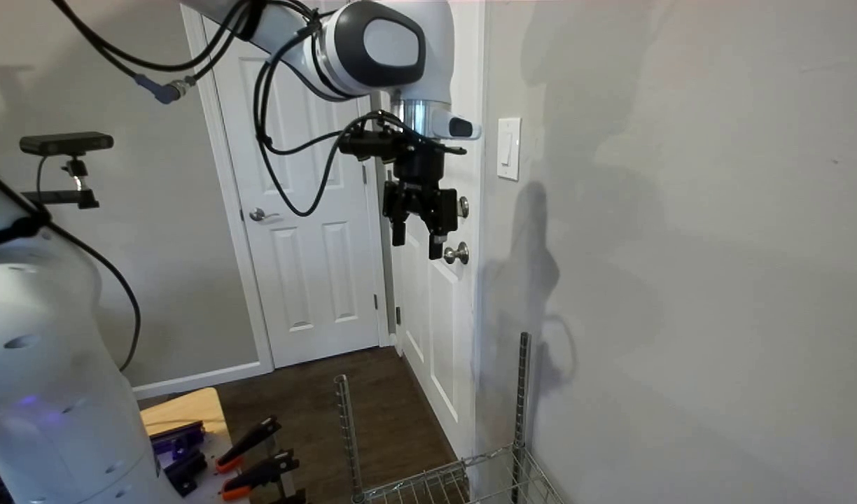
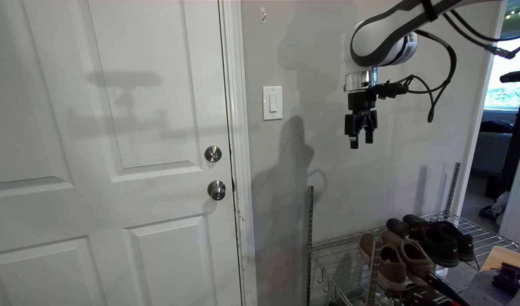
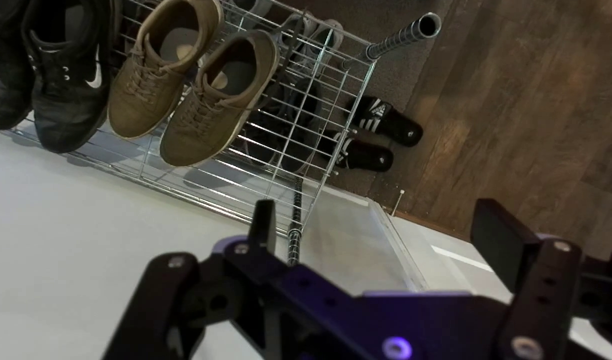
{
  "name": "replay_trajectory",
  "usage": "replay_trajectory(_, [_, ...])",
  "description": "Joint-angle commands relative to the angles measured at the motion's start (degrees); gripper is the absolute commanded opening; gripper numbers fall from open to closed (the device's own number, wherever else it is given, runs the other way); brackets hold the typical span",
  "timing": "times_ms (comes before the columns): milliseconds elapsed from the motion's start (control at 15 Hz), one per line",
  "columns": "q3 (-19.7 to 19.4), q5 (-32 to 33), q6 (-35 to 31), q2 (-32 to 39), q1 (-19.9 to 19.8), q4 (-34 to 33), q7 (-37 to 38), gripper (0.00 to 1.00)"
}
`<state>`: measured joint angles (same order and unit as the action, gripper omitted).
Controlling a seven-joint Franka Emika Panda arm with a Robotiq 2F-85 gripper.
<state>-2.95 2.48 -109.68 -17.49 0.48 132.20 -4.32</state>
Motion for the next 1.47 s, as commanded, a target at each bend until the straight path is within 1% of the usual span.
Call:
replay_trajectory(0, [0.7,1.4,-5.7,-0.9,-0.2,0.6,-2.1,1.00])
replay_trajectory(333, [1.4,4.7,-17.3,-2.3,0.1,2.6,-4.5,1.00])
replay_trajectory(733, [1.5,6.5,-28.4,-3.9,0.0,6.3,-4.1,1.00])
replay_trajectory(1133, [2.7,11.8,-41.8,-6.6,-1.5,11.5,-1.8,1.00])
replay_trajectory(1400, [4.3,15.6,-48.5,-8.2,-4.0,14.1,0.0,1.00])
